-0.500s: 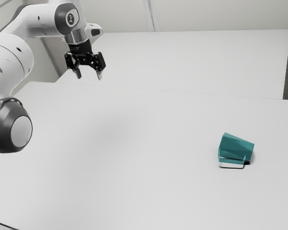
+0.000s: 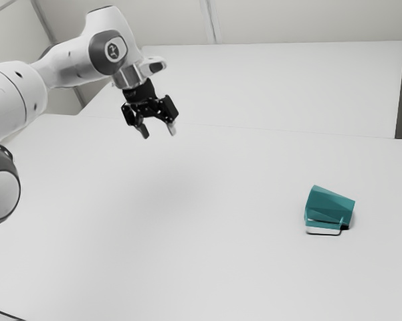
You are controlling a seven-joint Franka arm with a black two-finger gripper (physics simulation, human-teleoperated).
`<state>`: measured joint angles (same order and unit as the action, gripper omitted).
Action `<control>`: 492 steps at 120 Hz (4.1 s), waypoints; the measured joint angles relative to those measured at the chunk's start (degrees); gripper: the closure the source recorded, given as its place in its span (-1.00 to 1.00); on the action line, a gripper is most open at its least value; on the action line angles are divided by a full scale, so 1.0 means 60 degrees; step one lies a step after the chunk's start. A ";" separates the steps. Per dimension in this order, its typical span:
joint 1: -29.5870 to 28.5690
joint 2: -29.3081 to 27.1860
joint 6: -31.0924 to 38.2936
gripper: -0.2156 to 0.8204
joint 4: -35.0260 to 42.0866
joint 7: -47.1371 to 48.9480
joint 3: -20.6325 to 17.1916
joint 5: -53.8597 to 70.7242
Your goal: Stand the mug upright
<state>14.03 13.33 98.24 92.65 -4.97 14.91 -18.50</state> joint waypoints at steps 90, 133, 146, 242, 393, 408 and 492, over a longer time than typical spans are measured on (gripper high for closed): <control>0.1292 0.0771 0.3942 -0.58 0.3135 -0.2035 -0.1645 -0.6511; 0.1946 0.2117 0.4483 -0.58 0.1769 -0.2895 -0.2012 -0.7395; 0.2051 0.2496 0.4604 -0.58 0.1210 -0.3069 -0.2017 -0.7443; 0.2547 0.3710 0.5070 -0.58 -0.0177 -0.3714 -0.2031 -0.8168; 0.2525 0.4015 0.4778 0.56 -0.0101 -0.5095 -0.2031 -0.9959; 0.2526 0.4006 0.4760 0.68 -0.0113 -0.5131 -0.2031 -0.9987; 0.2381 0.0672 0.5041 0.86 0.1821 -0.5036 -0.1459 -0.5997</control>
<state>28.32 17.36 128.49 103.58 -35.18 6.15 -54.49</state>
